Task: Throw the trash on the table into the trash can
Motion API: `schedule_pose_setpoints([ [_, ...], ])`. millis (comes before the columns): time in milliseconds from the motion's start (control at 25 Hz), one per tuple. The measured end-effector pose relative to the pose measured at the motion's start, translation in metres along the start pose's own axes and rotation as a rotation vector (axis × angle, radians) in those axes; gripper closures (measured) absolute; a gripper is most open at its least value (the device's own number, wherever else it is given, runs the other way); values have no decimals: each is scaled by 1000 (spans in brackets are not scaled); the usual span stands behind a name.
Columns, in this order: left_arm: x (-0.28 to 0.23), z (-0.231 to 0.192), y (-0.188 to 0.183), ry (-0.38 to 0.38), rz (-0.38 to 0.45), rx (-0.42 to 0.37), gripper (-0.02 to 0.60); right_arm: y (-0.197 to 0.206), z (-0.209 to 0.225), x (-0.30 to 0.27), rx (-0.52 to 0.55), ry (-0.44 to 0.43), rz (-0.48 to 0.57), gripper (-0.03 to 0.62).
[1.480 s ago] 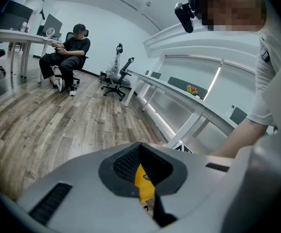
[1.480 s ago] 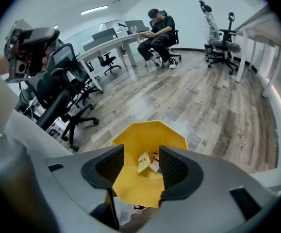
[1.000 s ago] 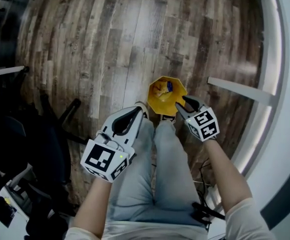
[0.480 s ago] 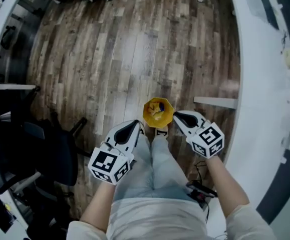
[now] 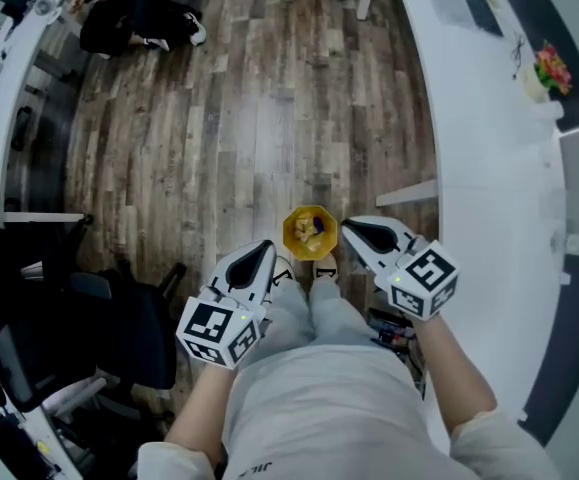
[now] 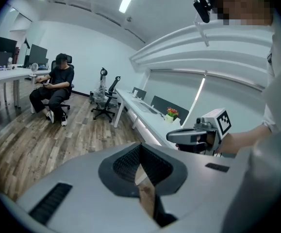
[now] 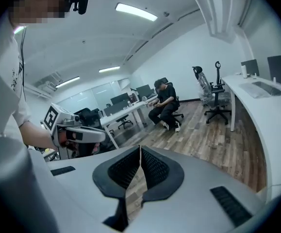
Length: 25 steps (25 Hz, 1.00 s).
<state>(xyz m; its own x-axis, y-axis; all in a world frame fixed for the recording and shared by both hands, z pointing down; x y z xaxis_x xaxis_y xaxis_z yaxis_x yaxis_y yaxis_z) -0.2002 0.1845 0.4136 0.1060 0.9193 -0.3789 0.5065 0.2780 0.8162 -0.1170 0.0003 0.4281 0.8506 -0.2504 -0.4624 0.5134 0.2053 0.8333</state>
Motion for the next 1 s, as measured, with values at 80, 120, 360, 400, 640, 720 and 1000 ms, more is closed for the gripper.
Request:
schedule_pose_setpoints([
  [80,0,7,-2,9,-16,-15,581,-7,-2,9,-2,4,16,559],
  [120,0,10,-3,11,-17,-18,581,-10,-1,14,-8,6,25,560],
  [360,-1,13,-15,12,-2,-44,581,-30,3,24,-16,-3,64,562],
  [400,0,14,-18,12,4,-49,581,-32,4,25,-18,-7,71,562],
  [640,2,17,-32,8,35,-66,581,-43,9,31,-21,4,80,563],
  [720,2,19,-33,5,37,-69,581,-41,9,33,-20,-3,72,563],
  [1000,7,17,-38,-7,50,-74,581,-36,5,33,-14,-26,56,563],
])
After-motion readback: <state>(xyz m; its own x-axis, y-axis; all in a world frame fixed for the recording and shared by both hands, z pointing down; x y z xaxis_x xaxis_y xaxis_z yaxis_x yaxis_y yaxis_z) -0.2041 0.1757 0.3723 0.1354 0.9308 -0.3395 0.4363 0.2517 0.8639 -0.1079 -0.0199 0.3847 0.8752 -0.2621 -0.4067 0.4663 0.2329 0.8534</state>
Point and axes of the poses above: the fingertips, and each gripper's own axes: x backward along the fingers, z to its right, y out of its underside, the point moved 6 cm from there along x, backward along the fingers, and after that the axes turned 7 degrees about y, right-handed, at the moved point
